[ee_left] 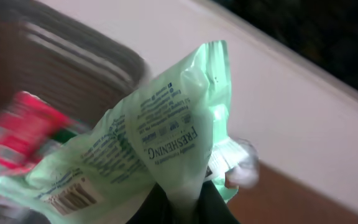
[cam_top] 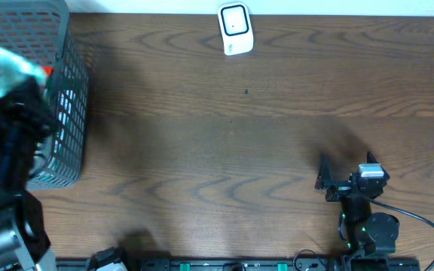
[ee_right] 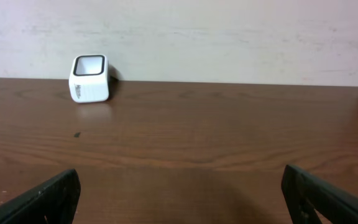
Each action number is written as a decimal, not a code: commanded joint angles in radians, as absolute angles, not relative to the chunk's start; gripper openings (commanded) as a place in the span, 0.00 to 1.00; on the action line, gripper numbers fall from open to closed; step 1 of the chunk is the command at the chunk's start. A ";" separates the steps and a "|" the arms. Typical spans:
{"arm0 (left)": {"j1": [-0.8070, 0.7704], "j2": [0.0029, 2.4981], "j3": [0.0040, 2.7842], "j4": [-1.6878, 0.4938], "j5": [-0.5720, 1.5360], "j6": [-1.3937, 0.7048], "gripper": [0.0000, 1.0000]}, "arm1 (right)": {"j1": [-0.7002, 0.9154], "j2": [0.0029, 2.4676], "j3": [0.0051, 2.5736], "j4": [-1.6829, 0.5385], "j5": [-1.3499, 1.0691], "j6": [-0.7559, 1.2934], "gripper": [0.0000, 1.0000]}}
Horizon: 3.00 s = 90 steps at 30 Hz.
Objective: Scan the item barcode
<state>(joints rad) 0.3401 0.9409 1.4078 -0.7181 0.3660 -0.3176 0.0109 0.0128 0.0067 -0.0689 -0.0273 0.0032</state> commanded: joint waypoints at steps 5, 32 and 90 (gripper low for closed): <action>0.048 1.036 1.375 -0.789 0.464 -0.320 0.08 | 0.000 0.009 0.006 -0.072 -0.031 -0.008 0.99; -0.600 1.991 1.330 -0.313 0.408 -0.496 0.47 | 0.000 0.009 0.006 -0.072 -0.031 -0.008 0.99; -0.517 1.967 1.352 -0.265 0.498 -0.390 0.13 | 0.000 0.009 0.006 -0.072 -0.031 -0.008 0.99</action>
<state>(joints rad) -0.5331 1.9598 1.3460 -0.2260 0.6025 -0.4099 0.0109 0.0128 0.0067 -0.0692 -0.0273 0.0029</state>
